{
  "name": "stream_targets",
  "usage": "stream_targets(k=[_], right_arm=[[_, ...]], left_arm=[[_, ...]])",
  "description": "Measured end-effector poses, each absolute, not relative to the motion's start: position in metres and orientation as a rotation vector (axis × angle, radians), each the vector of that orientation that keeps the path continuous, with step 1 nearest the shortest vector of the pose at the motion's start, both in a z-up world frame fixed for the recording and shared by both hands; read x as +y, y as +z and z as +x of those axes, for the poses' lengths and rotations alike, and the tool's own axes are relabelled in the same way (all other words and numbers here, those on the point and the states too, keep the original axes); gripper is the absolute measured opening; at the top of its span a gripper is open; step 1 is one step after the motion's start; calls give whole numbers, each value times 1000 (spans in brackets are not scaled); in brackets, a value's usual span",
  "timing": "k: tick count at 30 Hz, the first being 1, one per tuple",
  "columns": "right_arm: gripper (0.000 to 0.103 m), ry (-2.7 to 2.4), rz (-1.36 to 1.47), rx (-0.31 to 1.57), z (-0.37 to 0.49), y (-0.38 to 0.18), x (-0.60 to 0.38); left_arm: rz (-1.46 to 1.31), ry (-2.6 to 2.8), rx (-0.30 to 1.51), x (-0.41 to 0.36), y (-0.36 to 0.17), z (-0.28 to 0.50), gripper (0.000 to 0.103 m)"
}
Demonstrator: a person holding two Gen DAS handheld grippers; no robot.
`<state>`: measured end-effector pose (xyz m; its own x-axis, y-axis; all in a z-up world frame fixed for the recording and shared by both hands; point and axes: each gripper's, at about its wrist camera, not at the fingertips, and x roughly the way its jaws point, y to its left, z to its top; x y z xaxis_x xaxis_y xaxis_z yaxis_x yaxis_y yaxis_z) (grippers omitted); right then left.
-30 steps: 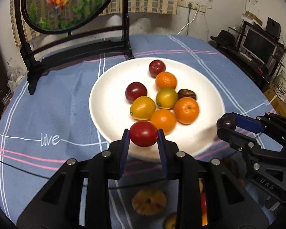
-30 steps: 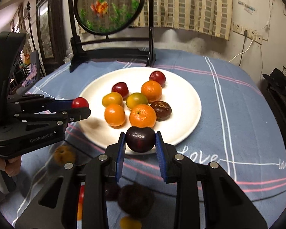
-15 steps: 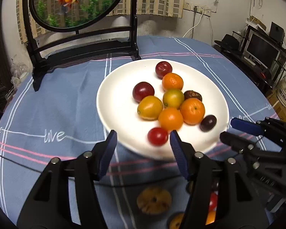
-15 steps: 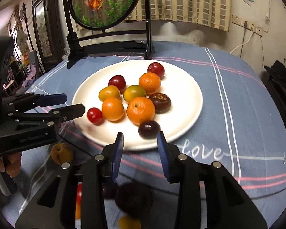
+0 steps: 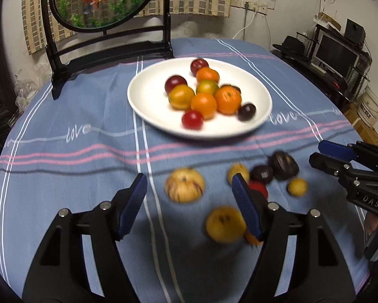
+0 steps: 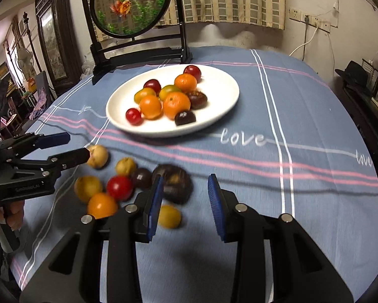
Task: Organize fruits
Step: 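Move both open grippers back toward the remaining fruits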
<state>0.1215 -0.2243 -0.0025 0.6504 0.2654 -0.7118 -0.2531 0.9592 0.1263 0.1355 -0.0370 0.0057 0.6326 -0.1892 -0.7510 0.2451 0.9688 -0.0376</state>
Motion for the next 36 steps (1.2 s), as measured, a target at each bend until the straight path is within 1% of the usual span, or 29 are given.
stream_targets(k=[3,8,18,19,20,27,29,31,36], right_arm=[[36,319,21,814,104,-5,-222],[36,332,-48,836,91,-16,-210],[36,311,-89,941,123,-42,-195],[36,308,-90,934,124,-42,-194],[26,304,-89,926,126,-42,-193],[26,311,-16,905,124,-40,-204],[26,313,7,907,124,-41,-209],[26,317,15,907,124,-41,-210],[26,332,21,901,122,-40,-209]], left_arm=[[64,-255,869,-34,0,122,72],[41,-241,891,-27,-9,105,74],[49,-252,893,-25,-13,93,75],[46,-252,893,-24,-13,93,75],[44,-255,892,-24,-13,93,75],[120,-320,892,-34,-18,90,77],[145,-328,907,-38,-24,91,75],[165,-339,927,-40,-31,94,68],[201,-349,933,-48,-38,106,67]])
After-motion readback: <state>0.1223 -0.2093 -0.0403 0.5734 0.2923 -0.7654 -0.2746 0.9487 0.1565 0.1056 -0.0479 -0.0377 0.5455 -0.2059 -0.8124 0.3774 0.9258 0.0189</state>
